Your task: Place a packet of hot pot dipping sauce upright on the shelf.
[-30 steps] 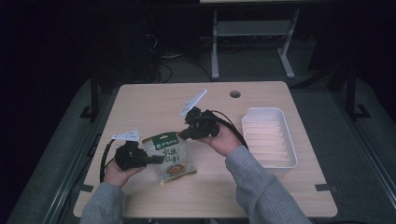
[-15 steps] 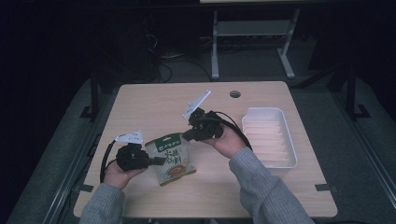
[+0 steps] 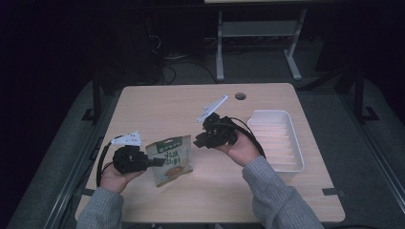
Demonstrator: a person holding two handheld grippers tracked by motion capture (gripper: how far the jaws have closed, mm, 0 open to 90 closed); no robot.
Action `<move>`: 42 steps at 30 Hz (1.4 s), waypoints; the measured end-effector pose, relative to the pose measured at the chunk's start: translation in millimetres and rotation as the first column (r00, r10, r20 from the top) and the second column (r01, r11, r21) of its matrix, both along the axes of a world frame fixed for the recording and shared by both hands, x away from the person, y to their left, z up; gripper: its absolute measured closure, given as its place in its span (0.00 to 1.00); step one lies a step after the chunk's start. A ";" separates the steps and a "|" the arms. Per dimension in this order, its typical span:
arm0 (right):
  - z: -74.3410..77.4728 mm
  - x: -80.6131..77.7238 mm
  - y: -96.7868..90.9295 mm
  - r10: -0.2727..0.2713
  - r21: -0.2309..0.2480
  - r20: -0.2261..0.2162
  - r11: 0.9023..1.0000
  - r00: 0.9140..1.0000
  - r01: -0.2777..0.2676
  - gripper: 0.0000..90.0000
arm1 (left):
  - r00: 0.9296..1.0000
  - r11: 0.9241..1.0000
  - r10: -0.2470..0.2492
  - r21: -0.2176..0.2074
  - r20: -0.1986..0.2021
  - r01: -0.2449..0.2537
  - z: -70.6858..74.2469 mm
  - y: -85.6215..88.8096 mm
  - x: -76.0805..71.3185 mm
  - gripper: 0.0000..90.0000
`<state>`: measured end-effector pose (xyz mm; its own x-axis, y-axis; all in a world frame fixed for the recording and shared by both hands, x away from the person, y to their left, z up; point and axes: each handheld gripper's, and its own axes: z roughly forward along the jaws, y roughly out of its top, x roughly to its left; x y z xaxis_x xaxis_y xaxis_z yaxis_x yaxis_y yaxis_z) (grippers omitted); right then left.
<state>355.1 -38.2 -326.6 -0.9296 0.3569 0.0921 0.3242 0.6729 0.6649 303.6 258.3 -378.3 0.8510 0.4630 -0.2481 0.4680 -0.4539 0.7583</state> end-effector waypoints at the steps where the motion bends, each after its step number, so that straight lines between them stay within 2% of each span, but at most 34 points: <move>1: -0.2 -1.0 -0.8 -0.002 0.000 -0.001 1.000 1.000 0.002 0.81 | 1.000 1.000 0.004 0.001 0.002 -0.004 1.6 0.9 -0.3 1.00; 11: -4.0 -12.0 -10.1 -0.012 0.017 -0.029 1.000 1.000 0.012 0.68 | 1.000 1.000 0.028 0.013 0.008 -0.028 10.8 6.2 -0.7 1.00; 20: -8.6 -27.5 -19.2 -0.011 0.007 -0.018 1.000 1.000 0.011 0.60 | 0.999 0.999 0.036 0.030 0.013 -0.036 20.9 4.4 0.7 1.00; 37: -38.3 -57.6 -31.9 -0.009 -0.018 -0.021 1.000 1.000 0.009 0.54 | 1.000 0.998 0.023 0.055 0.021 -0.024 41.0 -10.3 10.8 1.00; 42: -45.7 -65.8 -39.2 -0.021 -0.005 -0.022 1.000 1.000 0.021 0.53 | 1.000 0.998 0.008 0.061 0.028 -0.010 50.7 -19.7 15.1 1.00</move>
